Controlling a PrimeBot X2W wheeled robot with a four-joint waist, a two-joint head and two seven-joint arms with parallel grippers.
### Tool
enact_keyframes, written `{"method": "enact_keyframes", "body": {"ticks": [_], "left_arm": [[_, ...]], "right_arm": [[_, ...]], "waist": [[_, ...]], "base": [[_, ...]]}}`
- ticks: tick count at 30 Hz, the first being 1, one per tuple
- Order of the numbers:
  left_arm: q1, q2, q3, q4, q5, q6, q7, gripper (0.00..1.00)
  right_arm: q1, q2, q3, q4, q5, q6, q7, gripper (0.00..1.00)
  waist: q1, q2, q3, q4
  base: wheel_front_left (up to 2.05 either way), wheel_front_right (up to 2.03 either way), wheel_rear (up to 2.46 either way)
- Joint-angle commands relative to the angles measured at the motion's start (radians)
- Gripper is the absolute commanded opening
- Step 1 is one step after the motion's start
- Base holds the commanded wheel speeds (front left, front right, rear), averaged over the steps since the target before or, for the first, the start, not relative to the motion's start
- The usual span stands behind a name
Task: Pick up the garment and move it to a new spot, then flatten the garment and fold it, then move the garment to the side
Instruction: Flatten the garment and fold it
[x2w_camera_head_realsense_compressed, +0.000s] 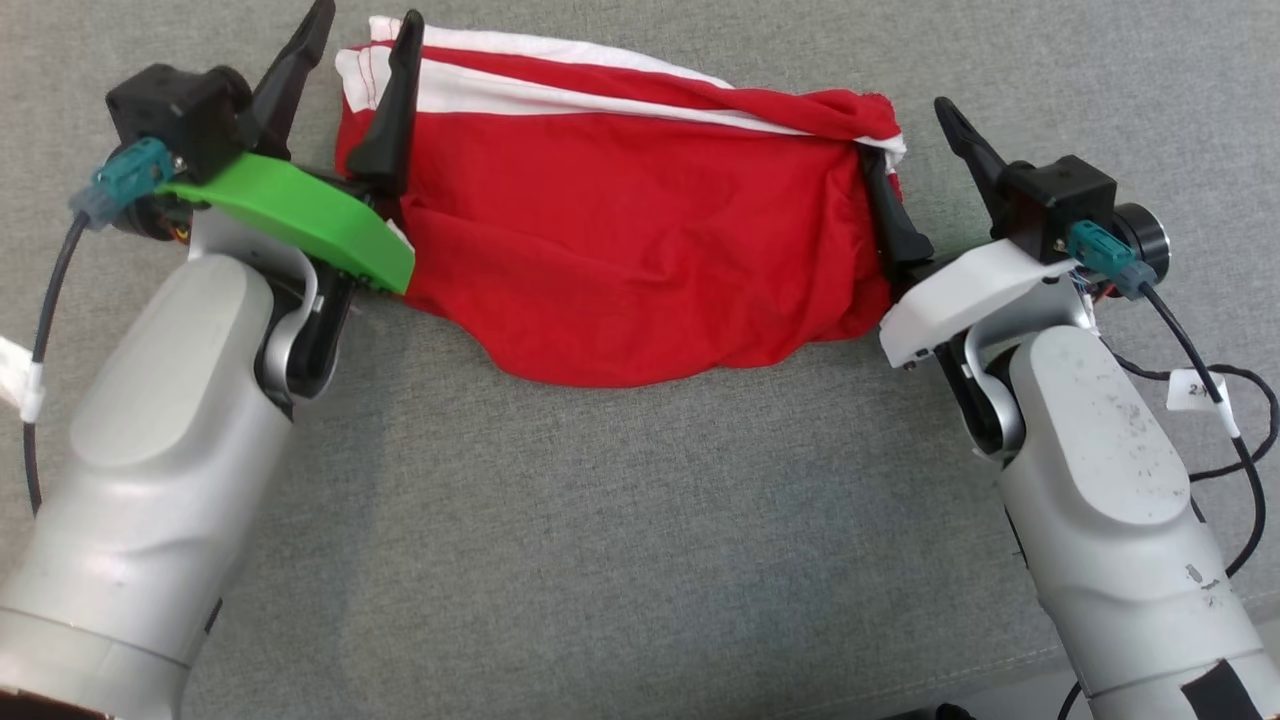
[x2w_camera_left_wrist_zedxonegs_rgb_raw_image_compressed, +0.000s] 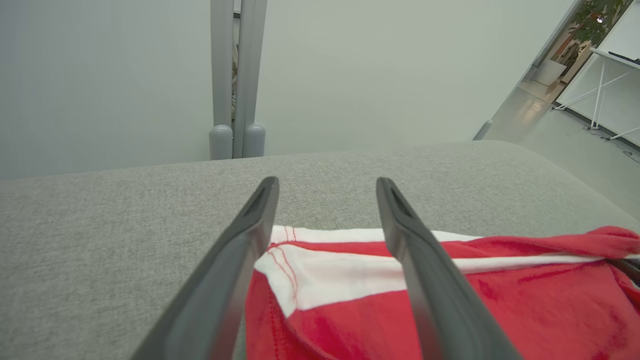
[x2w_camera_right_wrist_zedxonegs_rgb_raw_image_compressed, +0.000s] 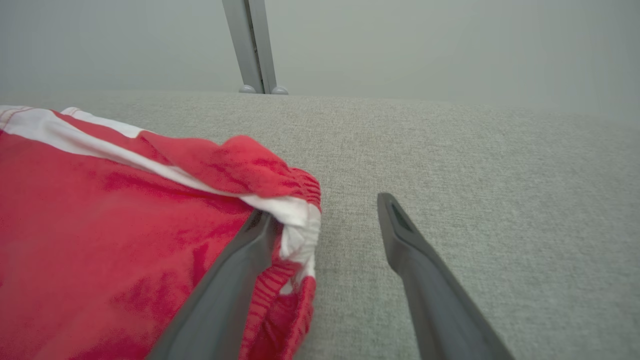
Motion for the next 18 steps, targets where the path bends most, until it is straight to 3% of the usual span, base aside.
{"method": "enact_keyframes", "body": {"ticks": [1,9,18], "left_arm": [[0.036,0.003,0.004,-0.011,0.001,-0.002,-0.001,1.00],[0.160,0.033,-0.040,-0.028,-0.066,-0.002,0.008,1.00],[0.227,0.042,-0.078,0.030,-0.138,0.000,0.113,1.00]], "right_arm": [[0.024,-0.004,-0.009,-0.007,-0.010,-0.001,-0.008,1.00],[0.108,-0.004,-0.058,-0.049,-0.047,-0.001,-0.014,1.00],[0.199,-0.004,-0.085,-0.119,-0.042,-0.001,0.014,1.00]], "waist": [[0.0000,0.0000,-0.023,0.006],[0.0000,0.0000,-0.106,0.028],[0.0000,0.0000,-0.158,0.026]], "base": [[0.00,0.00,0.00],[0.00,0.00,0.00],[0.00,0.00,0.00]]}}
